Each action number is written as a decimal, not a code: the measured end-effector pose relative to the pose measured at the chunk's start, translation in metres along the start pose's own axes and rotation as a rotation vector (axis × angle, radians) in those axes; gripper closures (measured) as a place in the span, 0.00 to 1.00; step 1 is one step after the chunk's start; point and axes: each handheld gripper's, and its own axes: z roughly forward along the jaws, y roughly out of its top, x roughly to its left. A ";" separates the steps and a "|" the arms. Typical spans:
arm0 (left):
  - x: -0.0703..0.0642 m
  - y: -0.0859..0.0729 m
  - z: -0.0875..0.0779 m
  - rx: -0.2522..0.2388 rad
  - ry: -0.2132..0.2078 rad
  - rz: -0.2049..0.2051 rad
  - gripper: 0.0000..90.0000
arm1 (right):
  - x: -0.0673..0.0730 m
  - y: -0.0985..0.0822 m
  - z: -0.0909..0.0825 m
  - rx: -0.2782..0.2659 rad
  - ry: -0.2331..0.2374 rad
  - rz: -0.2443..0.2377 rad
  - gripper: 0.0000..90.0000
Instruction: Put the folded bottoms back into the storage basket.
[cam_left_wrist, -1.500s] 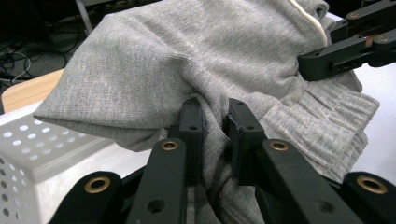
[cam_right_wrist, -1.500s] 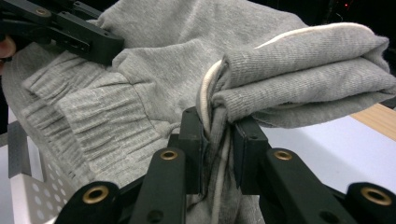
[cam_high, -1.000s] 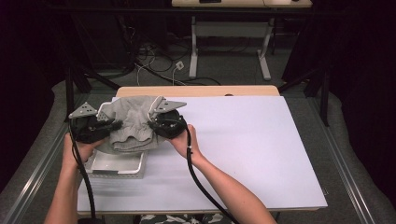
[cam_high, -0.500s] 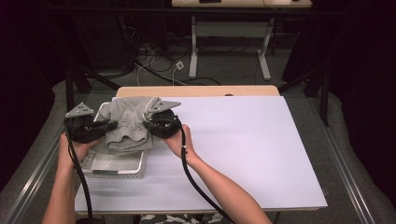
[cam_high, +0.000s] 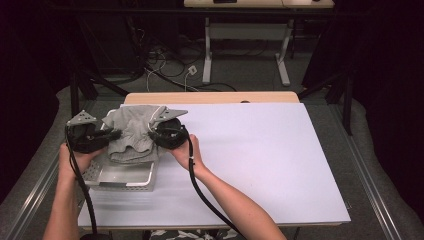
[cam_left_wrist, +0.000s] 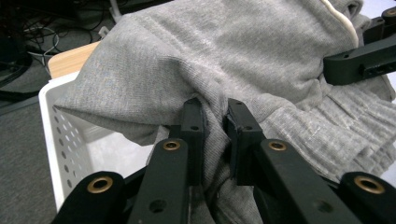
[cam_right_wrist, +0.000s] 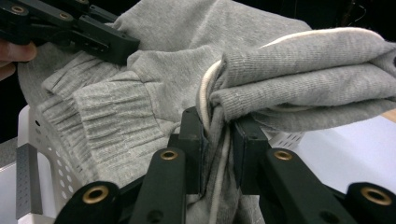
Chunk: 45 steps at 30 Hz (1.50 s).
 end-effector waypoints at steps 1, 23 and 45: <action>0.001 0.000 0.000 0.003 0.004 0.001 0.88 | 0.001 0.000 0.001 0.001 0.001 0.000 0.84; 0.005 -0.006 0.004 0.057 0.070 0.007 0.88 | 0.011 -0.004 0.020 0.046 0.030 0.014 0.84; 0.008 -0.011 0.011 0.109 0.114 0.009 0.89 | 0.016 -0.009 0.035 0.099 0.061 0.031 0.84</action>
